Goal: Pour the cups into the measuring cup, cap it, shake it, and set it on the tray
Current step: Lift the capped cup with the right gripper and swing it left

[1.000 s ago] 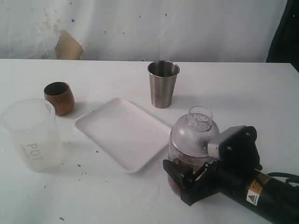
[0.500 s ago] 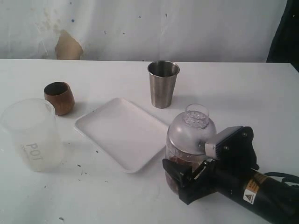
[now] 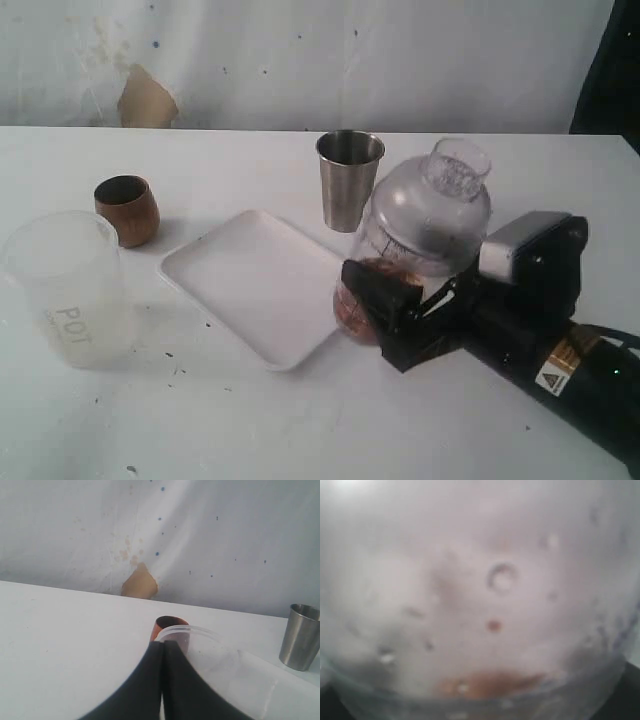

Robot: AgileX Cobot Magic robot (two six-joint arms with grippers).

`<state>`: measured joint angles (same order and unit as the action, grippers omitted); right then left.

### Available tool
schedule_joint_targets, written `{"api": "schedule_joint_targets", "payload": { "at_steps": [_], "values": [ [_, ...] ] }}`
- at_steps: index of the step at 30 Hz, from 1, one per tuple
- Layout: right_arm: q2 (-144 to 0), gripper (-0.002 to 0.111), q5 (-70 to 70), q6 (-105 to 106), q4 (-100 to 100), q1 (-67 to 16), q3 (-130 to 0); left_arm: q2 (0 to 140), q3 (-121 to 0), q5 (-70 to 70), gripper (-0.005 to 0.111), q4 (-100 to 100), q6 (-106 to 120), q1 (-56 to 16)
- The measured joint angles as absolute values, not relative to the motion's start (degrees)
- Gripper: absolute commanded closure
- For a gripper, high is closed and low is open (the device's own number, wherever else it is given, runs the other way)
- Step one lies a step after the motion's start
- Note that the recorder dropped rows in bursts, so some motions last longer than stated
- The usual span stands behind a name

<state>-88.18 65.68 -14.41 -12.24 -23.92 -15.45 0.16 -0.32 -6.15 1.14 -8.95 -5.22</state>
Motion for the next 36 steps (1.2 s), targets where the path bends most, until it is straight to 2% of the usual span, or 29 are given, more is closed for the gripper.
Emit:
{"api": "schedule_joint_targets", "payload": {
  "at_steps": [3, 6, 10, 12, 14, 17, 21, 24, 27, 29, 30, 33, 34, 36],
  "values": [
    [-84.61, 0.108, 65.16, -19.48, -15.12, -24.05, -17.65, 0.16, -0.32, -6.15, 0.107, 1.14, -8.95, -5.22],
    [-83.27, 0.108, 58.15, -25.44, -26.12, -25.73, -23.2, 0.16, -0.32, -6.15, 0.107, 1.14, -8.95, -5.22],
    [-82.83, 0.108, 30.4, -23.35, -40.48, -30.01, -31.85, 0.16, -0.32, -6.15, 0.107, 1.14, -8.95, -5.22],
    [-83.11, 0.108, 15.94, -20.01, -34.35, -29.48, -35.5, 0.16, -0.32, -6.15, 0.107, 1.14, -8.95, -5.22],
    [-83.24, 0.108, 8.09, -18.33, -21.03, -27.33, -38.71, 0.16, -0.32, -6.15, 0.107, 1.14, -8.95, -5.22],
    [-83.13, 0.108, 9.63, -18.89, -9.16, -28.69, -39.46, 0.16, -0.32, -6.15, 0.107, 1.14, -8.95, -5.22],
    [-83.52, 0.108, 17.48, -16.67, -13.7, -36.48, -40.04, 0.16, -0.32, -6.15, 0.107, 1.14, -8.95, -5.22],
    [-83.74, 0.108, 16.73, -8.12, -16.9, -38.81, -40.3, 0.16, -0.32, -6.24, 0.107, 1.14, -8.95, -5.22],
    [-83.96, 0.108, 13.79, -3.58, -1.48, -36.22, -40.4, 0.16, -0.32, -6.24, 0.107, 1.14, -8.95, -5.22],
    [-84.34, 0.108, 13.87, -7.77, 17.72, -34.93, -40.4, 0.16, -0.32, -6.24, 0.107, 1.14, -8.95, -5.22],
    [-84.38, 0.108, 15.03, -8.39, 18.24, -35.76, -40.4, 0.16, -0.32, -6.24, 0.107, 1.14, -8.95, -5.22],
    [-84.47, 0.108, 16.85, -5.34, 3.97, -39.07, -40.9, 0.16, -0.32, -6.24, 0.107, 1.14, -8.95, -5.22],
    [-84.47, 0.108, 15.22, 0.59, -11.95, -40.58, -41.26, 0.16, -0.32, -6.24, 0.107, 1.14, -8.95, -5.22],
    [-84.37, 0.108, 12.16, 4.49, -18.85, -40.82, -41.51, 0.16, -0.32, -6.24, 0.107, 1.14, -8.95, -5.22]
  ]
}}
